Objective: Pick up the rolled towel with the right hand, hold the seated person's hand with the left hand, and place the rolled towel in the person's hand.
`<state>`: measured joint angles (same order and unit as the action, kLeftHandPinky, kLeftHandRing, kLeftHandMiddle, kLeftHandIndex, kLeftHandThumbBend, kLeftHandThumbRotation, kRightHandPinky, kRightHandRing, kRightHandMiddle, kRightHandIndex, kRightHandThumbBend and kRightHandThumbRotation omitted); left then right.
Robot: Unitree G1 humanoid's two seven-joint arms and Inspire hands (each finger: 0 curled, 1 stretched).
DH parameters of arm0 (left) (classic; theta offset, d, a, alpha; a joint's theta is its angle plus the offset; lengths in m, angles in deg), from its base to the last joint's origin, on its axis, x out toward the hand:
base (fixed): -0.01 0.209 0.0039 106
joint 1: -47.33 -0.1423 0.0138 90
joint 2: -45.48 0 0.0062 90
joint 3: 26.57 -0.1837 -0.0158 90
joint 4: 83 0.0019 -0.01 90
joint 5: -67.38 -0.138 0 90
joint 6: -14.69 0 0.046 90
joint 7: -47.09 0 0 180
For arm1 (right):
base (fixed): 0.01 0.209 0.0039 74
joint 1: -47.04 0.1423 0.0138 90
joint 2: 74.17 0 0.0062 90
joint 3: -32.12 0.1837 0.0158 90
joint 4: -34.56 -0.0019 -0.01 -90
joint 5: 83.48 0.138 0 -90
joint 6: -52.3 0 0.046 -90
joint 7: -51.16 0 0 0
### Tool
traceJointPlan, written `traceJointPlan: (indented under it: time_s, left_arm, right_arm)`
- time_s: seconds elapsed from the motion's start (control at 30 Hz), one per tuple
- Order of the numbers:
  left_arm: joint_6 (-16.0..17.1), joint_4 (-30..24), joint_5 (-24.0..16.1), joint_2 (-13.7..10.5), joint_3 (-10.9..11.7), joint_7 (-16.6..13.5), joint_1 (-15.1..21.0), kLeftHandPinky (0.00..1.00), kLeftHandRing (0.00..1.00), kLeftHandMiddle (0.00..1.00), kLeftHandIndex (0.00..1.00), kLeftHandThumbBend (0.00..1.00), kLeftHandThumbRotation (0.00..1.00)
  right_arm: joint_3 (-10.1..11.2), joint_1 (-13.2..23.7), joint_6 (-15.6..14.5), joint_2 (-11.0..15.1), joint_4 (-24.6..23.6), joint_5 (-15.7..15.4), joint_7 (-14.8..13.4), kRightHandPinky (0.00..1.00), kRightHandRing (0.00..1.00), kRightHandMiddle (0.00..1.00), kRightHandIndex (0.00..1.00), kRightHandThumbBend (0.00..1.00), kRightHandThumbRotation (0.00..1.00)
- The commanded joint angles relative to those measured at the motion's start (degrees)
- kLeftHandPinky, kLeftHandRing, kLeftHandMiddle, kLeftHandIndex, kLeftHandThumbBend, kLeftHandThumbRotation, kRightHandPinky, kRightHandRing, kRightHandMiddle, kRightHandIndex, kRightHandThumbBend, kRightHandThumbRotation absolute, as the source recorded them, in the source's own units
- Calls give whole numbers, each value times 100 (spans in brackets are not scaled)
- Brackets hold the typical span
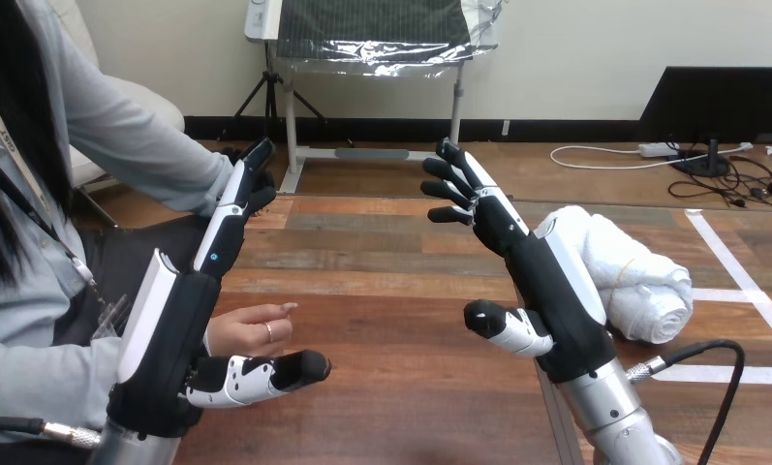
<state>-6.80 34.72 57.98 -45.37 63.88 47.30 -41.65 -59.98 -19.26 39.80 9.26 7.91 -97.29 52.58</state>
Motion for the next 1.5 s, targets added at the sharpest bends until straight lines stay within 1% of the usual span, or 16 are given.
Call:
traceJointPlan:
  time_s: [0.0, 0.07, 0.2, 0.27, 0.47, 0.5, 0.6, 0.7, 0.77, 0.93, 1.0, 1.07, 1.2, 1.23, 1.27, 1.47]
  left_arm:
    - [67, -116, 30, 79, 43, -7, 223, 91, 100, 100, 100, 100, 77]
    - [71, -109, 28, 78, 43, -6, 227, 91, 100, 100, 100, 100, 77]
    - [33, -134, 61, 89, 11, 14, 219, 91, 100, 100, 100, 100, 77]
    - [20, -142, 65, 94, 4, 17, 217, 91, 100, 100, 100, 100, 77]
    - [-13, -156, 69, 108, -12, 46, 222, 91, 100, 100, 100, 100, 77]
    - [-11, -155, 33, 119, 3, 34, 225, 91, 100, 100, 100, 100, 77]
    - [-11, -148, -9, 138, 16, 23, 230, 92, 100, 100, 100, 100, 77]
    - [-13, -145, 3, 151, 0, 29, 233, 92, 100, 100, 100, 100, 77]
    - [-3, -135, -2, 162, -1, 26, 235, 92, 100, 100, 100, 100, 77]
    - [14, -133, -14, 188, -3, 23, 230, 92, 100, 100, 100, 100, 77]
    - [23, -129, -29, 197, 2, 19, 227, 92, 100, 100, 100, 100, 77]
    - [24, -135, -44, 209, 6, 17, 223, 92, 100, 100, 100, 100, 77]
    - [21, -147, -112, 252, 51, -22, 205, 91, 100, 100, 100, 100, 78]
    - [16, -153, -116, 259, 53, -22, 200, 91, 100, 100, 100, 100, 78]
    - [22, -149, -134, 264, 64, -30, 197, 91, 100, 100, 100, 100, 78]
    - [23, -160, -180, 309, 94, -57, 177, 91, 100, 100, 100, 100, 79]
  right_arm:
    - [92, 502, -76, 154, -59, -1, -120, 77, 87, 92, 95, 100, 93]
    - [94, 516, -113, 167, -63, 0, -128, 77, 87, 92, 95, 100, 92]
    - [136, 652, -367, 266, -119, 66, -112, 76, 88, 93, 95, 100, 89]
    - [146, 674, -421, 286, -139, 70, -127, 76, 88, 93, 95, 100, 88]
    - [217, 890, -711, 441, -155, -14, -336, 76, 88, 94, 94, 100, 83]
    - [227, 951, -809, 493, -150, -31, -370, 77, 88, 94, 94, 100, 82]
    - [258, 1121, -1032, 611, -121, 0, -396, 78, 88, 94, 94, 100, 80]
    - [268, 1210, -1168, 677, -111, 38, -406, 79, 89, 94, 95, 100, 79]
    - [291, 1331, -1316, 757, -82, 71, -405, 81, 91, 94, 95, 100, 77]
    - [320, 1553, -1541, 916, -34, 124, -388, 85, 93, 94, 96, 100, 73]
    - [338, 1650, -1697, 986, -32, 108, -448, 86, 93, 95, 97, 100, 72]
    - [344, 1683, -1764, 1017, -38, 107, -469, 87, 93, 95, 97, 100, 70]
    - [373, 1882, -2210, 1164, -35, 112, -492, 88, 94, 95, 97, 100, 69]
    - [377, 1904, -2273, 1182, -40, 111, -500, 88, 94, 96, 97, 100, 69]
    - [374, 1964, -2384, 1226, -31, 69, -553, 88, 95, 96, 97, 100, 68]
    - [320, 2197, -2786, 1416, -17, -99, -698, 89, 95, 96, 97, 100, 68]
